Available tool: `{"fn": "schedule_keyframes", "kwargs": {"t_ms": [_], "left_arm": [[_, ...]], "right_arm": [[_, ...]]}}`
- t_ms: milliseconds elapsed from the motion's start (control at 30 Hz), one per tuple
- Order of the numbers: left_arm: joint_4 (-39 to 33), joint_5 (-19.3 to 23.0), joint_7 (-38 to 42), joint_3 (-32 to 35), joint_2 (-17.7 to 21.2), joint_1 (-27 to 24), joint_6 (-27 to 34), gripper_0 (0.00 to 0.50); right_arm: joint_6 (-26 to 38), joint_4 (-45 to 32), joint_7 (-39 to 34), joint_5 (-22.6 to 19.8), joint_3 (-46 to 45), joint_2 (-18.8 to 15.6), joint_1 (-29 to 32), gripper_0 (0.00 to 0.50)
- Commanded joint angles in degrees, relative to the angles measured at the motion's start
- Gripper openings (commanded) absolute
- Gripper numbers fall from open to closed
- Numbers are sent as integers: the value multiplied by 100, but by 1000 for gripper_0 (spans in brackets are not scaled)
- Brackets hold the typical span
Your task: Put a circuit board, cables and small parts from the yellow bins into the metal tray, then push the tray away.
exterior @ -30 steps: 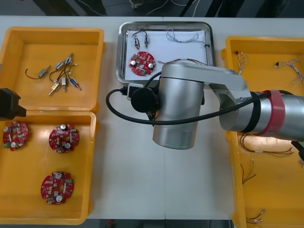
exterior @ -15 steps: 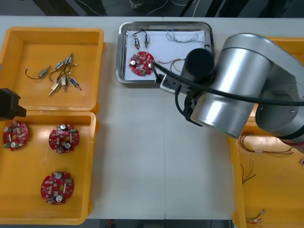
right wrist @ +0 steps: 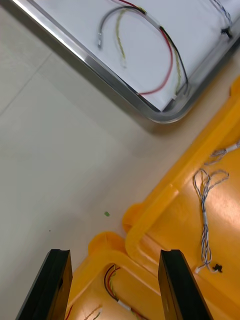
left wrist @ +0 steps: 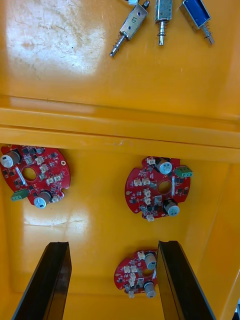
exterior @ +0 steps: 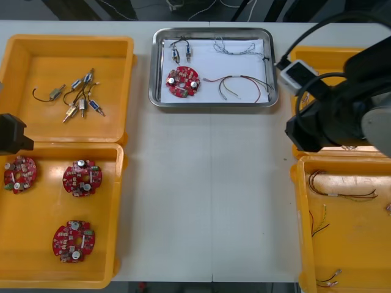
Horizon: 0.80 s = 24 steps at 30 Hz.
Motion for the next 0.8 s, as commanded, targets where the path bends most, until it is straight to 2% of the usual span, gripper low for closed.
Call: {"fn": "schedule_keyframes", "kwargs": {"t_ms": [33,300,533,800], "left_arm": [[-149,-47,-458,176,-22,116,39,500],[-149,-47,-458,176,-22,116,39,500],[-149,-47,-458,176,-22,116,39,500],[-149,-47,-458,176,-22,116,39,500]], "right_arm": [[19,-258,-286,-280,-1088,-298,651,500],[19,-231,-304,-315,-2265,-535,1521,500],[19,-73,-321,-315,-2845,-606,2101,500],[19,278,-321,-403,-3135,-641,2479,500]]}}
